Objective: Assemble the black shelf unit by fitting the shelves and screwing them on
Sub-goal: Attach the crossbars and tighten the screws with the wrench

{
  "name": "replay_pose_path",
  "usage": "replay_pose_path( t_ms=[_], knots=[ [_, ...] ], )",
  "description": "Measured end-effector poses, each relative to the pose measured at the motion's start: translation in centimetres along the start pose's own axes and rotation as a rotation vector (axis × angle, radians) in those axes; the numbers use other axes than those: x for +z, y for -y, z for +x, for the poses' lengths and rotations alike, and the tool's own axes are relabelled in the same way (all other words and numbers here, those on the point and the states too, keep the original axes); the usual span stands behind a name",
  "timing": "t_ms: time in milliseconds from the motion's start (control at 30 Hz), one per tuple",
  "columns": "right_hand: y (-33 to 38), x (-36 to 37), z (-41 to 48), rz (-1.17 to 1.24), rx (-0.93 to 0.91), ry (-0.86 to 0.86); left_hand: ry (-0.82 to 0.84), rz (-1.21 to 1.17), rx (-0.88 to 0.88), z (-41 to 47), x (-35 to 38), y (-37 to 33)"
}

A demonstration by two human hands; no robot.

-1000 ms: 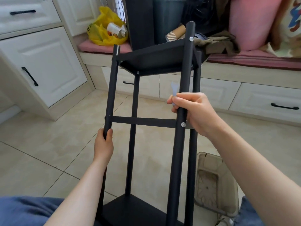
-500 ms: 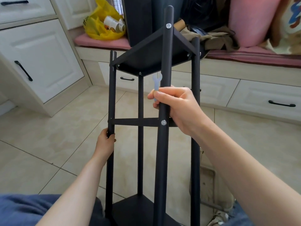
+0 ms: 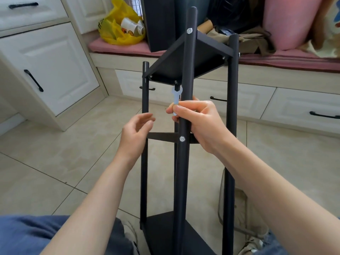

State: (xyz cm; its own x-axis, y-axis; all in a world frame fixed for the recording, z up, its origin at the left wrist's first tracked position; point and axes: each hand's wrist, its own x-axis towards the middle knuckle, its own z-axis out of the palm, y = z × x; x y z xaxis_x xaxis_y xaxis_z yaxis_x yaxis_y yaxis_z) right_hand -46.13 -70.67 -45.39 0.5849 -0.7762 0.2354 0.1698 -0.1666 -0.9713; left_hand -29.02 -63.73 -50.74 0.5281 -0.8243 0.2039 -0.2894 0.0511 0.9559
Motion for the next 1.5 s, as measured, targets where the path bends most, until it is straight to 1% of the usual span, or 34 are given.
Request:
replay_pose_path(
  t_ms=[100,200,267,367,533,767,900,1033,1133,1233,1300,1367,1400,1500],
  knots=[
    [0.1,0.1,0.1,-0.016,-0.025,0.004,0.267,-0.047,0.043,-0.9,1.0,-3.4],
    [0.3,0.2,0.2,-0.011,-0.012,-0.019,0.516,0.013,-0.008,-1.7,1.3,-4.9],
    [0.5,0.3,0.2,-0.001,0.003,-0.033,0.613,0.146,-0.01,-1.8,1.0,-5.3],
    [0.9,0.5,0.2,0.018,0.016,-0.028,0.694,0.359,0.064,-2.0,0.7,-5.5],
    [0.8,0.4,0.1,-0.004,0.022,-0.024,0.66,0.44,0.09,-2.1,1.2,-4.6],
    [0.4,0.2,-0.1,0.01,-0.01,-0.014,0.736,0.468,0.122,-1.7,1.4,-4.8],
    [0.3,0.5,-0.1,0.016,-0.021,0.005,0.725,0.476,0.129,-1.3,1.0,-4.6],
    [0.9,0.0,-0.1,-0.017,-0.002,0.031,0.723,0.474,0.141,-0.9,0.8,-4.4],
    [2.3,-0.6,0.0,-0.172,-0.015,0.059,0.726,0.469,0.126,-0.7,0.6,-4.0],
    [2.7,-1.4,-0.6,-0.19,-0.032,-0.002,0.727,0.48,0.136,-0.8,1.0,-3.9],
    [2.4,-1.7,-1.7,-0.141,-0.054,-0.06,0.724,0.491,0.145,-0.9,1.3,-4.1],
    [1.5,-1.8,-3.4,-0.089,-0.066,-0.156,0.733,0.492,0.145,-0.8,1.4,-3.9],
    [0.8,-1.9,-4.2,-0.104,-0.068,-0.221,0.737,0.495,0.147,-0.7,1.4,-3.9],
    [-1.4,-1.8,-6.6,-0.254,-0.094,-0.393,0.745,0.509,0.154,-0.5,1.3,-3.7]
  ],
)
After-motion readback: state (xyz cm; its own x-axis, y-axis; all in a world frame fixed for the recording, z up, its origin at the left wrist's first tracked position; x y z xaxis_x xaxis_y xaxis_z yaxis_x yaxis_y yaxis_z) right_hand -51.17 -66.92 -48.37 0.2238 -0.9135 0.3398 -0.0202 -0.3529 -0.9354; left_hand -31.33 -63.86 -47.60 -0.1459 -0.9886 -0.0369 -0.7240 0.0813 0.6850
